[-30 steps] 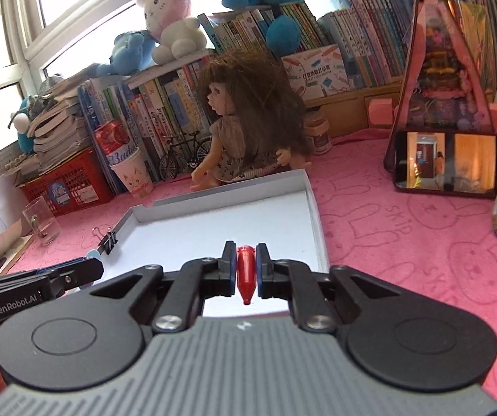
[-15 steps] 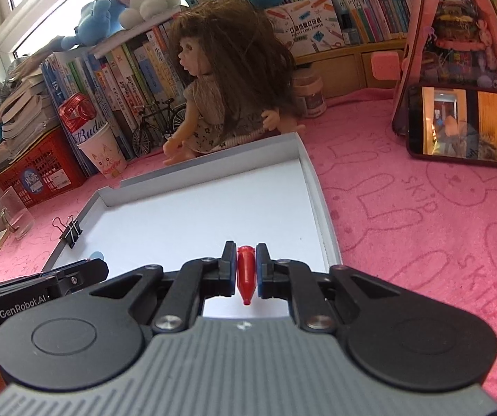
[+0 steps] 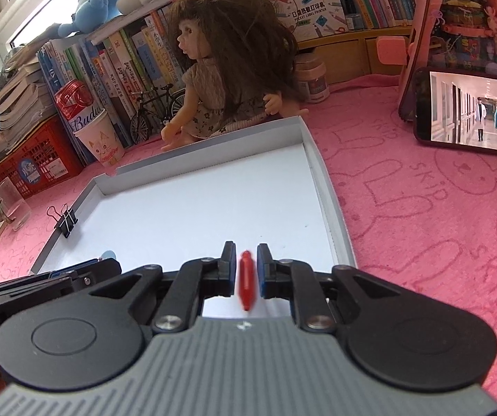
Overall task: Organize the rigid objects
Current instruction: 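Carry the blue clip with the left tool while the right tool carries the red crayon over the tray, then open the left tool over the tray while the right tool releases the red crayon inside, then move both open tools back toward the items on the tablecloth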
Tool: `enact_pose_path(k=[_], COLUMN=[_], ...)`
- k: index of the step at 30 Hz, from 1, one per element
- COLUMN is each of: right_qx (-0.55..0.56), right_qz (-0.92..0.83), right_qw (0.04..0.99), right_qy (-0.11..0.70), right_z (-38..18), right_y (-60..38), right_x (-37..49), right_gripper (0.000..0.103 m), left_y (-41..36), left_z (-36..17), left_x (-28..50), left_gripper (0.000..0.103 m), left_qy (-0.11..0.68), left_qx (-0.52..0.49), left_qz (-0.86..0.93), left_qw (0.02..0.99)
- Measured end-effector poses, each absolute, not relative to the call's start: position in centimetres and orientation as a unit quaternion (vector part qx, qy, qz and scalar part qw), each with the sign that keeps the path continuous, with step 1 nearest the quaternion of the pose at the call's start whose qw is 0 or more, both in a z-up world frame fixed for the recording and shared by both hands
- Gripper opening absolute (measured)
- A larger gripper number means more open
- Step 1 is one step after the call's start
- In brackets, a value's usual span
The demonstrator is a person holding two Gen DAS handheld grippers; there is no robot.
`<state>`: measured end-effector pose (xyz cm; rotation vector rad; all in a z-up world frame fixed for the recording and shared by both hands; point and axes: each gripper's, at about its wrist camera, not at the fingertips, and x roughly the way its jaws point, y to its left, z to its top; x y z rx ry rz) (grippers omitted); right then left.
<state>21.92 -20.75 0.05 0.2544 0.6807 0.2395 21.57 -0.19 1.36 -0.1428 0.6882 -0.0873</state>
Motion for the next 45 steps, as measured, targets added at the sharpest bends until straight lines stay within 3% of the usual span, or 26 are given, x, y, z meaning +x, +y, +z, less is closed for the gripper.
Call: enact_pose_path(k=[3, 7, 8, 10, 16, 30, 45], right_qx=[0.126, 0.127, 0.125, 0.119, 0.1, 0.088, 0.028], right_qz=[0.119, 0.12, 0.121, 0.121, 0.121, 0.125, 0.124], right_qw=[0.928, 0.928, 0.929, 0.932, 0.94, 0.953, 0.961], right_qy=[0.331, 0.328, 0.326, 0.321, 0.301, 0.26, 0.247], right_z=[0.1, 0.3, 0.5, 0.9, 2.2, 3.6, 2.6], right_y=[-20.8, -21.0, -21.0, -20.9, -20.9, -22.7, -23.4], right_x=[21.8, 21.5, 21.3, 20.9, 19.5, 14.9, 9.4], right_gripper=[0.023, 0.045, 0.046, 0.059, 0.079, 0.102, 0.103], left_y=[-0.1, 0.0, 0.1, 0.3, 0.7, 2.0, 3.1], left_z=[1.6, 2.2, 2.3, 2.8, 4.1, 5.4, 4.2], left_x=[21.4, 20.8, 20.6, 20.1, 18.1, 12.5, 6.6], left_gripper=[0.021, 0.045, 0.049, 0.055, 0.083, 0.09, 0.09], left_qy=[0.335, 0.327, 0.324, 0.319, 0.296, 0.267, 0.261], left_qx=[-0.072, -0.073, -0.074, -0.076, -0.078, -0.081, -0.06], left_qz=[-0.044, -0.043, -0.043, -0.046, -0.048, -0.068, -0.075], left_qw=[0.939, 0.941, 0.942, 0.944, 0.951, 0.958, 0.961])
